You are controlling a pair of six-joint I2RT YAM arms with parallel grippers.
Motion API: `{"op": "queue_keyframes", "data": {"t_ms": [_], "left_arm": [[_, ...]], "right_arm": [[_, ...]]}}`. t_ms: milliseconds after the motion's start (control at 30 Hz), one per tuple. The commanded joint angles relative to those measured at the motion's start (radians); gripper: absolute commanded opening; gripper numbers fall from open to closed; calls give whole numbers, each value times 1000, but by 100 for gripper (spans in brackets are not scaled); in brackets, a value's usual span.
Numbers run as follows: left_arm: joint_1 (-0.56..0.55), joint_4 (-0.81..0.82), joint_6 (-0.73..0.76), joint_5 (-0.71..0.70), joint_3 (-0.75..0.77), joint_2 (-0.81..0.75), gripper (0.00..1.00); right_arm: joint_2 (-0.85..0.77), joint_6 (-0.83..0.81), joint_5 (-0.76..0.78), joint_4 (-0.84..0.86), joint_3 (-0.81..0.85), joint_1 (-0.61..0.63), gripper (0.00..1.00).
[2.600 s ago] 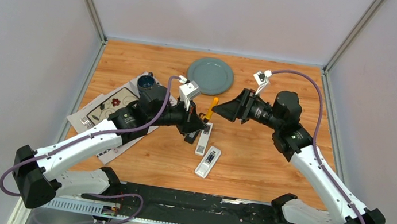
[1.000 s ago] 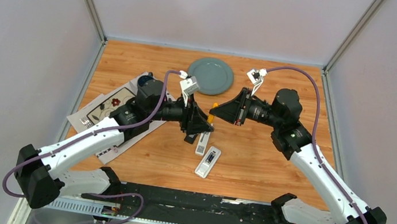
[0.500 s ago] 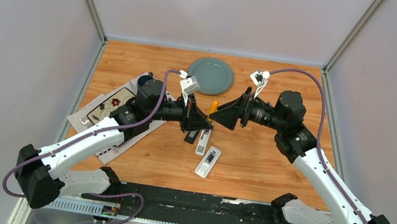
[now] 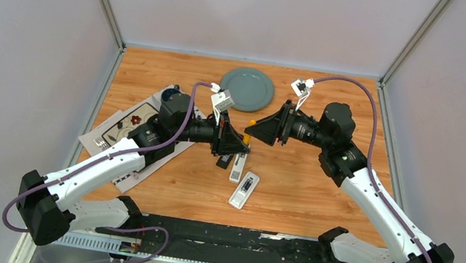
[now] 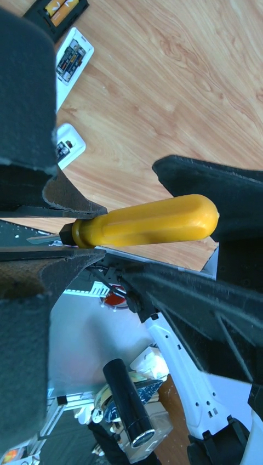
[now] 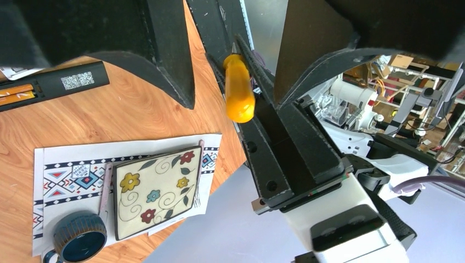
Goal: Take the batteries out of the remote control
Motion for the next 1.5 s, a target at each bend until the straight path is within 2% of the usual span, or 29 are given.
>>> {"op": "queue_keyframes", "data": {"t_ms": [0, 100, 133, 200, 233, 300, 367, 467, 500, 567, 600, 700, 900, 967, 1033, 1233, 1467], "left_arm": [[2, 49, -5, 37, 39, -4, 0], [2, 50, -2, 45, 37, -4, 0], [2, 52, -2, 42, 36, -4, 0], [2, 52, -3, 42, 33, -4, 0], [2, 52, -2, 42, 31, -5, 0], [2, 50, 0, 39, 30, -7, 0], [2, 44, 3, 28, 27, -12, 0], [2, 33, 12, 0, 13, -25, 23], [2, 33, 12, -7, 7, -30, 43], [2, 32, 11, -37, -22, -51, 58], [2, 27, 12, -47, -33, -59, 69], [2, -23, 17, -112, -74, -84, 80], [-1, -123, -3, -274, -163, -105, 85], [-11, -135, -20, -303, -200, -101, 85], [-44, -186, -22, -393, -214, -84, 85], [-150, -289, -51, -575, -196, 28, 85], [-261, -286, -52, -644, -125, 191, 86]], "right_arm": [[26, 36, -29, 81, 51, 2, 57], [38, 38, -38, 83, 63, 3, 47], [43, 38, -39, 81, 66, 3, 38], [38, 36, -39, 81, 64, 3, 26], [38, 38, -39, 83, 64, 3, 11], [29, 35, -33, 78, 57, 3, 0], [21, 30, -26, 72, 51, 3, 0], [6, 13, -1, 48, 41, 3, 0], [4, 4, 22, 32, 37, 3, 0], [-8, -28, 56, -32, 32, 2, 0], [-11, -40, 97, -55, 31, 3, 0], [-23, -85, 196, -147, 17, 3, 0], [-54, -102, 378, -278, -47, -29, 0], [-59, -90, 382, -287, -89, -73, 0], [-68, -74, 363, -287, -115, -127, 0], [-98, -76, 306, -296, -193, -248, 0], [-115, -87, 280, -312, -218, -300, 0]]}}
